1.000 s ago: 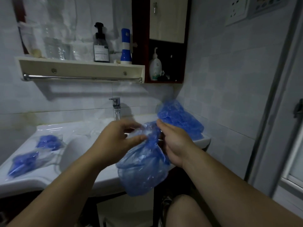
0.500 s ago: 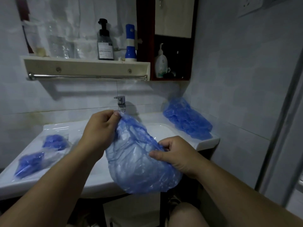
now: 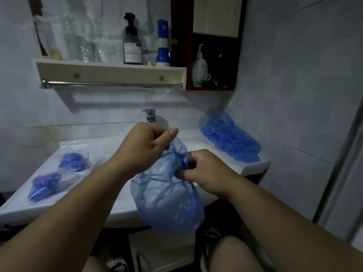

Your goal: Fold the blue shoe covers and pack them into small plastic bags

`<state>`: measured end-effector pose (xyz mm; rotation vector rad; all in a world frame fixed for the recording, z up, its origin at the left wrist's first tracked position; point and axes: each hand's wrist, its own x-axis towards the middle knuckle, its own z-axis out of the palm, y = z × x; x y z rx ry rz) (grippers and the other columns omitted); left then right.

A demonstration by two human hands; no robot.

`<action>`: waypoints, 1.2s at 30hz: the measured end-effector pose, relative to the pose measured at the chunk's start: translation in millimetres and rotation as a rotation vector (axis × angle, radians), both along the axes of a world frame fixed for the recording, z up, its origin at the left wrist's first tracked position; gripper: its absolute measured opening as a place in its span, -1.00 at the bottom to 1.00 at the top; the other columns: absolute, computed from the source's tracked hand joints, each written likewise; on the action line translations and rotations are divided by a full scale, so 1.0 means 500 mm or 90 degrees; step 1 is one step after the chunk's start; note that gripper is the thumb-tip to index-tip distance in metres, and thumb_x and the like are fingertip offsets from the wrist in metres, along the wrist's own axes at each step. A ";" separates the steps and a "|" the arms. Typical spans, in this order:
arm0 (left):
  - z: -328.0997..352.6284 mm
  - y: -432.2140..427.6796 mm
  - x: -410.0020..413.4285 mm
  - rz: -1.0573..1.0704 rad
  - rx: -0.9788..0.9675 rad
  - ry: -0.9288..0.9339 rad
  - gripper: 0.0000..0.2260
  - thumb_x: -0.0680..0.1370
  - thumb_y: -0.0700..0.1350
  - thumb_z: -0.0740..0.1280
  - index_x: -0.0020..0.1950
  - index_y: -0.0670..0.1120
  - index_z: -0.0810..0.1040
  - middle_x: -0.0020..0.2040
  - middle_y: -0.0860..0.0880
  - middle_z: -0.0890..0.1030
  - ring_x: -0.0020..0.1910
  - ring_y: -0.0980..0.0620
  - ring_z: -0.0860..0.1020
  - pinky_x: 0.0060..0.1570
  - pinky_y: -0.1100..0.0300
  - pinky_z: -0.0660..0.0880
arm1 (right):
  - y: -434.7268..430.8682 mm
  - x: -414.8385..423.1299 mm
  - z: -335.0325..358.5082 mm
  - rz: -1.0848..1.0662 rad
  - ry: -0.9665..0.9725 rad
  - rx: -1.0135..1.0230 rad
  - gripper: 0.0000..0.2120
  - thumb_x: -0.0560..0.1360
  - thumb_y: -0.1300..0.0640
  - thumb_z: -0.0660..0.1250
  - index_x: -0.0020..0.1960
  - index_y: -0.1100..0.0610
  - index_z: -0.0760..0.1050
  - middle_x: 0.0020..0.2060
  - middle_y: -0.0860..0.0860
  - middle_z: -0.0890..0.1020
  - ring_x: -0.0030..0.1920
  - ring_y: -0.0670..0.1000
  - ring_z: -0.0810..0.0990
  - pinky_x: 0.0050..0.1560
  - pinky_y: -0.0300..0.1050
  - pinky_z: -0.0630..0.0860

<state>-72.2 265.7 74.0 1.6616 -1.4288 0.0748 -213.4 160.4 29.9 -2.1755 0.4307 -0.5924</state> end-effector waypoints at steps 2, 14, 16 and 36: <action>0.002 0.001 0.006 0.039 -0.021 -0.026 -0.58 0.48 0.24 0.22 -0.30 -0.10 0.54 -0.46 0.02 0.49 -0.51 0.16 0.38 -0.47 0.39 0.32 | -0.005 0.003 0.003 -0.051 0.048 -0.072 -0.92 0.47 0.14 0.39 -0.12 0.15 0.63 -0.21 0.04 0.70 -0.18 -0.04 0.65 -0.06 -0.03 0.57; -0.123 0.024 0.080 -0.168 0.099 0.519 -0.63 0.14 -0.23 0.62 -0.09 -0.26 0.69 -0.07 -0.27 0.69 -0.08 -0.23 0.66 -0.08 0.07 0.64 | -0.063 -0.007 -0.025 -0.057 -0.047 0.348 -0.90 0.52 0.32 0.34 -0.15 0.20 0.49 -0.22 0.24 0.49 -0.54 -0.09 0.21 -0.50 -0.22 0.15; -0.125 0.013 0.083 -0.095 0.041 0.482 -0.72 0.18 -0.34 0.60 -0.15 -0.25 0.68 -0.15 -0.22 0.70 -0.12 -0.21 0.66 -0.08 0.05 0.64 | -0.078 -0.004 -0.028 -0.093 -0.042 0.352 -0.88 0.51 0.35 0.32 -0.15 0.19 0.50 -0.17 0.25 0.51 -0.57 -0.10 0.23 -0.53 -0.26 0.17; -0.278 0.042 0.120 -0.013 0.180 -0.211 -0.70 0.35 0.13 0.47 0.02 0.05 0.65 -0.03 0.15 0.65 -0.06 0.15 0.63 -0.04 0.17 0.55 | -0.095 0.004 -0.158 0.045 0.079 -0.129 -0.66 0.29 0.45 0.33 -0.06 0.17 0.71 -0.11 -0.10 0.71 -0.08 -0.18 0.64 0.04 -0.24 0.53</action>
